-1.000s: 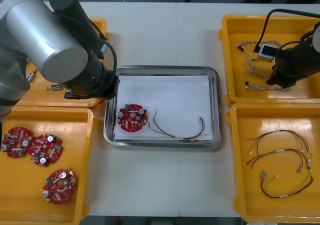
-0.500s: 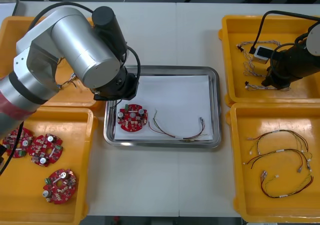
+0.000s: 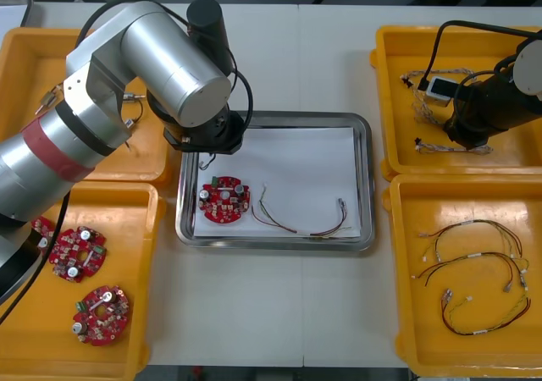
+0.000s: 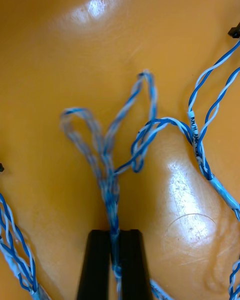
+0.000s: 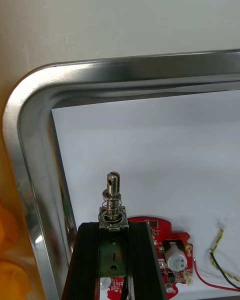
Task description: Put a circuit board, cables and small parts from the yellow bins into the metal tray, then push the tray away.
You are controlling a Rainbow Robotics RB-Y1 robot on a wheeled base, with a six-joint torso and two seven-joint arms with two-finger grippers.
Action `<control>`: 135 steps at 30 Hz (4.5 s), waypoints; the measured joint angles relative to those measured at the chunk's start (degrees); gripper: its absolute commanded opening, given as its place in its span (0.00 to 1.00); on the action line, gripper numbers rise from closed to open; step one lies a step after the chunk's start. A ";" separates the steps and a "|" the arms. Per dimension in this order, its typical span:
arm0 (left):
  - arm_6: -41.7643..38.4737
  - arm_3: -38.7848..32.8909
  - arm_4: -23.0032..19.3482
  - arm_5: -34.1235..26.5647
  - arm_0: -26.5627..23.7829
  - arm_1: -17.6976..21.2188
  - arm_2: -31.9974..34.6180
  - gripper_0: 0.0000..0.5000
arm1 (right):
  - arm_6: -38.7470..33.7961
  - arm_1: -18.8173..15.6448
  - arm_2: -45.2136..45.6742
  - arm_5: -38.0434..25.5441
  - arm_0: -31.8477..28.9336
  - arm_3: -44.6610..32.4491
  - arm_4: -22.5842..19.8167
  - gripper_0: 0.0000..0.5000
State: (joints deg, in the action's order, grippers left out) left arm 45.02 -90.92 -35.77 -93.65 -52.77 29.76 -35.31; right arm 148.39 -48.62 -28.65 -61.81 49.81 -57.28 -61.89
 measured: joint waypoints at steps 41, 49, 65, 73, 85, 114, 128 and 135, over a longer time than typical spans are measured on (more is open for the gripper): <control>0.15 13.70 4.32 5.92 -1.75 -5.51 0.00 0.86 | -0.41 -2.89 20.14 -32.13 0.48 -11.39 0.02 0.00; 0.19 12.78 3.66 3.77 -2.08 -5.52 0.99 0.96 | -2.35 -3.41 26.62 -40.13 0.48 -12.22 0.45 0.00; 0.24 -3.64 -3.87 -14.33 -2.11 -2.69 11.46 0.97 | -15.44 -2.92 30.00 -47.76 0.47 -24.38 2.89 0.00; 0.53 -7.12 -5.56 -15.85 -2.12 0.82 16.88 0.97 | -23.24 1.65 27.84 -47.96 0.47 -35.61 3.50 0.00; 5.39 -9.52 -2.64 -15.98 2.40 7.05 21.75 0.97 | -37.30 7.37 14.91 -42.33 0.48 -45.05 4.90 0.00; 6.63 -3.38 9.19 -15.97 12.41 9.40 34.10 0.91 | -41.25 16.23 -9.50 -20.92 2.93 -35.54 14.05 0.00; -9.19 4.56 11.21 -10.34 12.42 9.42 34.82 0.93 | -41.01 16.63 -11.36 -18.50 3.36 -32.84 15.72 0.95; -16.72 5.67 11.20 -6.87 12.42 9.42 37.36 0.95 | -40.93 16.63 -11.33 -19.06 3.45 -32.92 16.16 1.00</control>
State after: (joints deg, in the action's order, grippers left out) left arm 28.30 -85.24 -24.57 -100.52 -40.35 39.18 2.05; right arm 107.46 -31.99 -39.98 -80.87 53.26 -90.21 -45.72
